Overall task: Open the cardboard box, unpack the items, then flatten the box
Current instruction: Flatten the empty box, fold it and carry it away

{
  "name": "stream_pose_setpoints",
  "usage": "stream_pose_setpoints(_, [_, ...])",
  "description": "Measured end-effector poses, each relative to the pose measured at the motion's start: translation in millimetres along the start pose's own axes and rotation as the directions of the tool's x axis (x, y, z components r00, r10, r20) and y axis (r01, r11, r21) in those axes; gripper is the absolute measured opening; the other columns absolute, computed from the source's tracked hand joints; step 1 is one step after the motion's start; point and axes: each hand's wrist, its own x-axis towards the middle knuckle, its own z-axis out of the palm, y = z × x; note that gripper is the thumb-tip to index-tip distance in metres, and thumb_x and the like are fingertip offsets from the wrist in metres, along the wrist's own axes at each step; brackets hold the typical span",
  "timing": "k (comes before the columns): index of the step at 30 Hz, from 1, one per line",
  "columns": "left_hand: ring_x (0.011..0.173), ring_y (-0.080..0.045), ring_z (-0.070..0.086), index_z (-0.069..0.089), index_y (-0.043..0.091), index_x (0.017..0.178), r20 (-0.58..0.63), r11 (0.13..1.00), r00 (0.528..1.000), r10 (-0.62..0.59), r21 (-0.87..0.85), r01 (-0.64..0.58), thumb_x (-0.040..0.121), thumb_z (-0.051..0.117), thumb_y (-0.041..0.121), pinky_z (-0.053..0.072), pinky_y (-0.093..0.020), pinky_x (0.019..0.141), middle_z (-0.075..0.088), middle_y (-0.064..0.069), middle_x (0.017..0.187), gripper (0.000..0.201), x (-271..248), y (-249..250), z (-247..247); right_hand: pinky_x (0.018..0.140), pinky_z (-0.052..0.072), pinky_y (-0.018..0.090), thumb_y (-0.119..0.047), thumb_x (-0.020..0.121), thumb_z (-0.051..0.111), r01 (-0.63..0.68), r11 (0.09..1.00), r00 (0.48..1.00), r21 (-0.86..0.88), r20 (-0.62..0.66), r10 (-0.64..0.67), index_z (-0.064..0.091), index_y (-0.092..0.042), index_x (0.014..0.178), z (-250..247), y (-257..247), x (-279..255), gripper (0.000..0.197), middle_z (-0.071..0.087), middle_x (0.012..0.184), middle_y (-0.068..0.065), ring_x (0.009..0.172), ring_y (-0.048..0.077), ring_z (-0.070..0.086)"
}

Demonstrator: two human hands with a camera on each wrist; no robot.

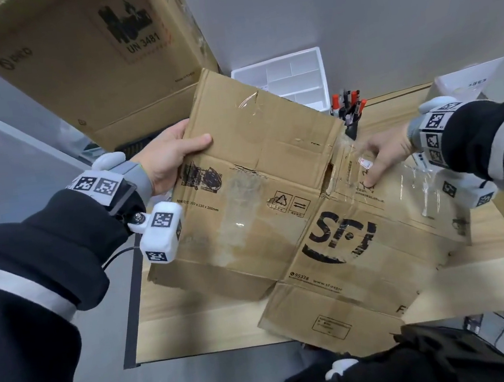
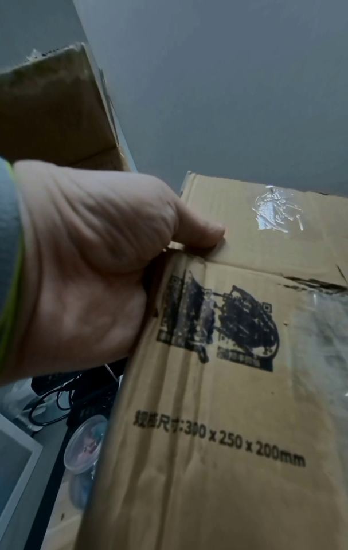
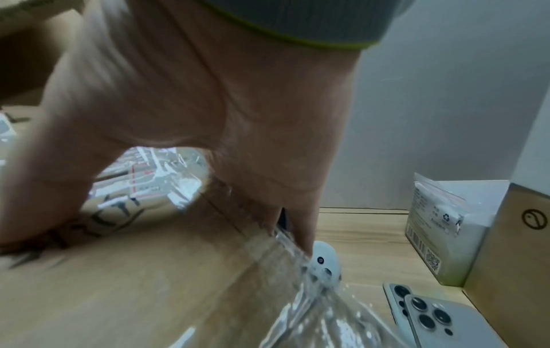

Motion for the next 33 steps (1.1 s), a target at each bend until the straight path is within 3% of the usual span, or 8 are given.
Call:
stream_pose_setpoints(4, [0.080, -0.017, 0.072, 0.057, 0.015, 0.116, 0.001, 1.000, 1.000, 0.012, 0.001, -0.012, 0.099, 0.051, 0.005, 0.061, -0.031, 0.067, 0.073, -0.006, 0.099, 0.021, -1, -1, -3, 0.070, 0.052, 0.022, -0.032, 0.069, 0.087, 0.055, 0.992, 0.997, 0.112, 0.039, -0.059, 0.057, -0.020, 0.121, 5, -3, -6, 0.061, 0.069, 0.102, -0.005, 0.090, 0.010, 0.066])
stream_pose_setpoints(8, [0.080, -0.017, 0.072, 0.057, 0.014, 0.117, 0.008, 1.000, 1.000, 0.014, -0.015, -0.014, 0.099, 0.051, 0.006, 0.062, -0.033, 0.071, 0.072, -0.006, 0.099, 0.021, -1, -1, -7, 0.086, 0.055, 0.032, -0.053, 0.034, 0.094, 0.086, 0.981, 0.988, 0.174, 0.109, -0.106, 0.065, -0.030, 0.103, 12, -5, -12, 0.078, 0.077, 0.096, -0.009, 0.097, 0.014, 0.070])
stream_pose_setpoints(11, [0.079, -0.016, 0.072, 0.056, 0.013, 0.118, -0.008, 1.000, 1.000, 0.017, 0.008, -0.017, 0.100, 0.050, 0.005, 0.061, -0.032, 0.069, 0.072, -0.006, 0.098, 0.021, -2, -3, -10, 0.089, 0.055, 0.033, -0.046, 0.045, 0.092, 0.042, 0.975, 0.987, 0.218, 0.142, -0.074, 0.061, -0.031, 0.102, 17, -8, -14, 0.067, 0.073, 0.101, -0.005, 0.097, 0.015, 0.069])
stream_pose_setpoints(14, [0.079, -0.015, 0.072, 0.058, 0.015, 0.114, -0.056, 0.999, 0.998, 0.041, 0.039, -0.039, 0.100, 0.051, 0.004, 0.060, -0.030, 0.068, 0.073, -0.003, 0.096, 0.020, -3, -4, -12, 0.107, 0.046, 0.040, -0.066, 0.034, 0.091, 0.058, 0.991, 0.998, 0.119, 0.031, -0.062, 0.056, -0.030, 0.122, 16, -6, -12, 0.102, 0.067, 0.118, -0.006, 0.112, 0.018, 0.062])
stream_pose_setpoints(17, [0.080, -0.015, 0.072, 0.059, 0.015, 0.114, -0.068, 0.997, 0.996, 0.055, 0.048, -0.052, 0.100, 0.052, 0.005, 0.061, -0.031, 0.070, 0.073, -0.003, 0.097, 0.019, -4, -4, -15, 0.110, 0.042, 0.040, -0.053, 0.048, 0.093, 0.018, 0.996, 1.000, 0.091, 0.018, -0.019, 0.039, -0.020, 0.147, 14, -3, -17, 0.117, 0.060, 0.126, 0.000, 0.120, 0.023, 0.057])
stream_pose_setpoints(22, [0.080, -0.016, 0.073, 0.060, 0.013, 0.114, -0.022, 0.999, 0.999, 0.049, 0.001, -0.049, 0.092, 0.062, 0.011, 0.061, -0.031, 0.073, 0.073, -0.005, 0.098, 0.022, -7, -1, -23, 0.117, 0.033, 0.050, -0.072, 0.015, 0.089, -0.073, 0.995, 0.994, 0.066, 0.083, 0.068, 0.021, -0.025, 0.157, 16, 6, -17, 0.164, 0.040, 0.153, 0.006, 0.138, 0.029, 0.042])
stream_pose_setpoints(28, [0.072, -0.013, 0.071, 0.064, 0.016, 0.107, -0.238, 0.997, 0.969, 0.065, 0.050, -0.055, 0.098, 0.059, 0.014, 0.060, -0.028, 0.068, 0.075, 0.000, 0.086, 0.011, -3, -7, -37, 0.119, 0.024, 0.046, -0.101, 0.040, 0.054, -0.218, 0.964, 0.971, 0.150, -0.069, 0.230, 0.017, -0.016, 0.158, 27, 21, -22, 0.150, 0.021, 0.165, 0.009, 0.149, 0.031, 0.027])
stream_pose_setpoints(33, [0.072, -0.015, 0.070, 0.063, 0.015, 0.108, -0.330, 0.999, 0.943, 0.039, 0.048, -0.024, 0.098, 0.059, 0.016, 0.061, -0.029, 0.066, 0.072, -0.005, 0.090, 0.011, 2, -13, -40, 0.111, 0.036, 0.045, -0.076, 0.070, 0.067, -0.281, 0.905, 0.903, 0.318, -0.230, 0.362, 0.020, -0.003, 0.154, 32, 42, -19, 0.121, 0.034, 0.156, 0.020, 0.138, 0.039, 0.040])
